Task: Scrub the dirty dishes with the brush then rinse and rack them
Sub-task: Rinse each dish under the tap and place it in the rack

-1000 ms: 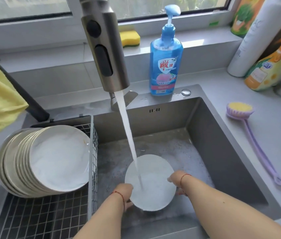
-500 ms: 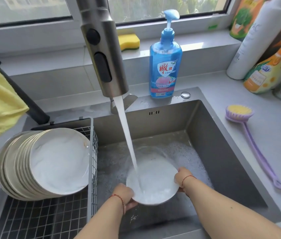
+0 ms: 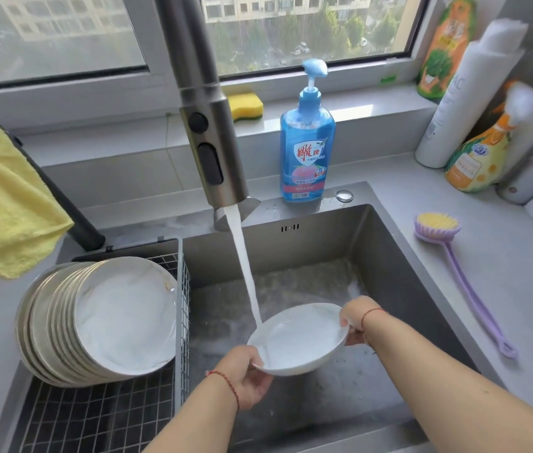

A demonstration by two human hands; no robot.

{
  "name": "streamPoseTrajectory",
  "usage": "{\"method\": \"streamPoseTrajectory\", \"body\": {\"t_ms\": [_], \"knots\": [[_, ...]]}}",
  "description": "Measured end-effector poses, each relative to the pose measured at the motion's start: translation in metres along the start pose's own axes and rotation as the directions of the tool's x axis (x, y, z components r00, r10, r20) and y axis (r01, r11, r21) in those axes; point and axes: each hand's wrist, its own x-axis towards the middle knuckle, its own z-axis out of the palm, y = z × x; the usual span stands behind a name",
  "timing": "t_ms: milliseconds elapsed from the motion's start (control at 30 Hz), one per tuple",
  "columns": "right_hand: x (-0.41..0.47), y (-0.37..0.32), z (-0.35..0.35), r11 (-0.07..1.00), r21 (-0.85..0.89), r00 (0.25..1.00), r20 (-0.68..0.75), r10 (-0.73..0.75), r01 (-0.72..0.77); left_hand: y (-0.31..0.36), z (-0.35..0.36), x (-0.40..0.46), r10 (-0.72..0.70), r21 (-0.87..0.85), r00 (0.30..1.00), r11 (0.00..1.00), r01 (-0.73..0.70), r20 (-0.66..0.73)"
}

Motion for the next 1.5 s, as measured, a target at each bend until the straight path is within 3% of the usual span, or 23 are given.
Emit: {"method": "streamPoseTrajectory", "body": {"t_ms": [133,267,467,533,633,767,900,1000,1100,1133,1233,1267,1500], "knots": [[-0.003,0.004,-0.006,0.981,-0.132,0.99,0.021,-0.139,0.141,-0.005,0.001,-0.016,0.017,-0.007,0.992,1.0,-0.016,0.122],[-0.003,0.019,0.003,0.908,-0.233,0.919,-0.109,-0.379,0.347,-0.005,-0.002,-0.024,0.131,0.004,0.978,0.991,-0.134,0.165],[-0.013,0.029,0.012,0.825,-0.296,0.847,-0.088,-0.525,0.481,-0.002,-0.012,-0.035,0.311,0.088,0.928,0.938,-0.334,0.203],[-0.025,0.029,0.016,0.716,-0.431,0.776,-0.055,-0.629,0.55,-0.002,-0.015,-0.041,0.327,0.072,0.924,0.935,-0.347,0.2],[-0.052,0.031,0.028,0.43,-0.708,0.66,0.067,-0.748,0.56,-0.002,-0.021,-0.043,0.375,0.046,0.91,0.92,-0.388,0.178],[-0.096,0.03,0.05,0.167,-0.766,0.678,0.419,-0.604,0.621,-0.001,-0.023,-0.045,0.456,-0.024,0.876,0.889,-0.458,0.156],[-0.116,0.026,0.074,0.262,-0.557,0.598,0.59,-0.542,0.788,0.001,-0.021,-0.054,0.474,-0.067,0.86,0.88,-0.47,0.189],[-0.112,0.015,0.093,0.261,-0.501,0.557,0.642,-0.528,0.825,-0.004,-0.018,-0.056,0.484,-0.012,0.85,0.87,-0.493,0.207],[-0.102,0.004,0.103,0.163,-0.587,0.577,0.638,-0.51,0.793,-0.01,-0.017,-0.057,0.491,0.024,0.842,0.861,-0.508,0.224],[-0.098,0.002,0.104,0.084,-0.636,0.581,0.632,-0.513,0.767,-0.012,-0.016,-0.058,0.487,0.024,0.844,0.863,-0.505,0.225],[-0.08,-0.001,0.096,0.222,-0.707,0.693,0.494,-0.525,0.672,-0.018,-0.015,-0.062,0.473,0.02,0.853,0.872,-0.489,0.22],[-0.073,-0.001,0.09,0.219,-0.728,0.71,0.478,-0.518,0.65,-0.02,-0.015,-0.063,0.472,0.015,0.854,0.873,-0.487,0.216],[-0.072,0.016,0.047,0.024,-0.888,0.804,0.404,-0.436,0.459,-0.021,-0.018,-0.062,0.485,0.013,0.863,0.871,-0.492,0.142]]}}
